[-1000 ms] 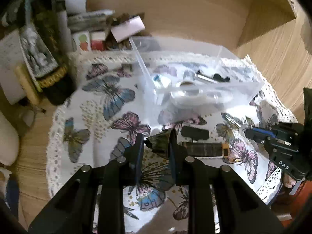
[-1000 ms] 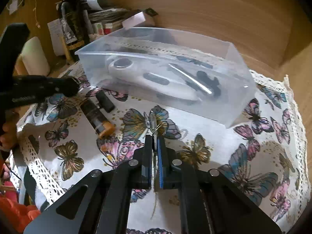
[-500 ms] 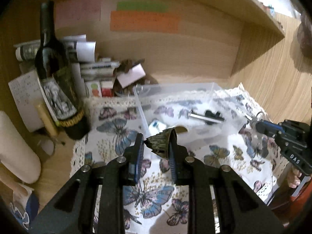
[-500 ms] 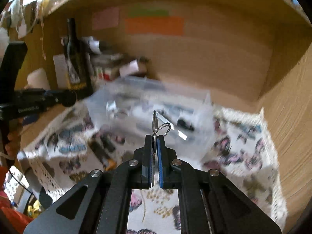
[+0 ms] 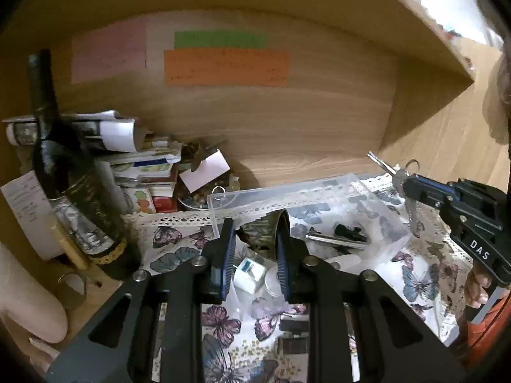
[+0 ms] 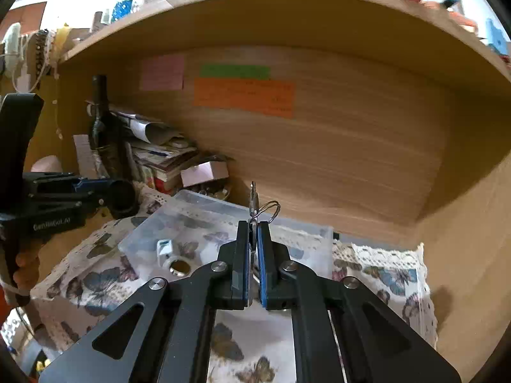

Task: Organize rigid objects
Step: 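Drop the dark item into the box with the left tool while the right tool drops the keys in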

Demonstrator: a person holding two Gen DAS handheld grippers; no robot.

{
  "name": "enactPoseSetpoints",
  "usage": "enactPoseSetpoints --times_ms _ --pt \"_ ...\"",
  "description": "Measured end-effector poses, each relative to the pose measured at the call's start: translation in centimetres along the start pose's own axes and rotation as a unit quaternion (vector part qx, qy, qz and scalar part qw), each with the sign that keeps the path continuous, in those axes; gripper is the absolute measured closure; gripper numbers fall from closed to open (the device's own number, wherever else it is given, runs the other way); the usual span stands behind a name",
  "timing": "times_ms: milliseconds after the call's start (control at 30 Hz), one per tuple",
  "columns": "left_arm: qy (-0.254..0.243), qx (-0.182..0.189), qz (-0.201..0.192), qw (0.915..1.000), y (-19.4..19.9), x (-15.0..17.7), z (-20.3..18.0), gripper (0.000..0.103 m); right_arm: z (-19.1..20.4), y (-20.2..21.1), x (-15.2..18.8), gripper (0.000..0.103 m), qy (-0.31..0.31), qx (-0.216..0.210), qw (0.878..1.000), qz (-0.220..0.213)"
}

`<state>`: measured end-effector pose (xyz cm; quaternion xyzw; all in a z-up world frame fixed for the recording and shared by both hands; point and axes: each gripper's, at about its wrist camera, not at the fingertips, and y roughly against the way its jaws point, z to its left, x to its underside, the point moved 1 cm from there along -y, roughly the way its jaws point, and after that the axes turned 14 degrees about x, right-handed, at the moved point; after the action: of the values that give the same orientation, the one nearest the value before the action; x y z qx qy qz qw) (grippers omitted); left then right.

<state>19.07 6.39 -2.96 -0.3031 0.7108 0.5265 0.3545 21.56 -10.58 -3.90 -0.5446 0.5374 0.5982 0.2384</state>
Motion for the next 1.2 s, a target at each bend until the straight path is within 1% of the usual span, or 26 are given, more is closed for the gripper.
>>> enactPoseSetpoints --times_ms 100,200,367,567,800,833,900,933,967,1000,1067,1100,1167,1200 --pt "0.007 -0.001 0.027 0.9996 -2.2 0.0 0.5 0.079 0.2 -1.9 0.1 0.099 -0.002 -0.003 1.000 0.017" --pt "0.009 0.001 0.055 0.9985 -4.2 0.3 1.1 0.079 0.2 -4.1 0.5 0.099 -0.006 -0.007 0.999 0.045" --pt "0.011 0.006 0.093 0.9956 -7.2 0.8 1.6 0.079 0.4 -7.6 1.5 0.099 0.001 0.002 0.996 0.086" --pt "0.011 0.006 0.115 0.9932 -9.4 0.9 1.7 0.080 0.5 -10.5 2.5 0.099 0.006 0.006 0.992 0.129" --pt "0.005 -0.002 0.131 0.9914 -10.1 1.0 1.1 0.079 0.8 -11.1 3.0 0.099 0.014 0.012 0.989 0.147" --pt "0.003 -0.002 0.130 0.9915 -10.1 1.0 1.1 0.078 0.8 -11.0 3.0 0.098 0.014 0.014 0.989 0.147" --pt "-0.003 -0.005 0.125 0.9922 -9.7 0.9 0.8 0.071 0.7 -10.7 3.0 0.097 0.012 0.014 0.989 0.145" --pt "-0.005 -0.005 0.121 0.9926 -9.7 0.7 0.7 0.065 0.6 -10.4 2.9 0.093 0.011 0.014 0.990 0.143" --pt "-0.007 -0.005 0.115 0.9934 -9.2 0.6 0.5 0.059 0.5 -9.9 2.8 0.087 0.009 0.013 0.990 0.139" --pt "-0.008 -0.006 0.110 0.9939 -8.8 0.5 0.4 0.057 0.4 -9.6 2.6 0.084 0.006 0.012 0.991 0.134" --pt "-0.013 -0.009 0.095 0.9953 -7.6 0.1 0.0 0.047 0.3 -8.5 2.2 0.074 0.001 0.012 0.993 0.119" --pt "-0.015 -0.010 0.089 0.9958 -7.1 0.1 -0.1 0.043 0.3 -8.0 2.0 0.072 0.001 0.013 0.994 0.112" --pt "-0.019 -0.014 0.076 0.9969 -5.9 -0.1 -0.5 0.029 0.2 -6.9 1.5 0.063 -0.001 0.014 0.995 0.099" --pt "-0.020 -0.014 0.069 0.9973 -5.1 -0.1 -0.6 0.026 0.2 -6.3 1.3 0.060 -0.003 0.013 0.996 0.092"
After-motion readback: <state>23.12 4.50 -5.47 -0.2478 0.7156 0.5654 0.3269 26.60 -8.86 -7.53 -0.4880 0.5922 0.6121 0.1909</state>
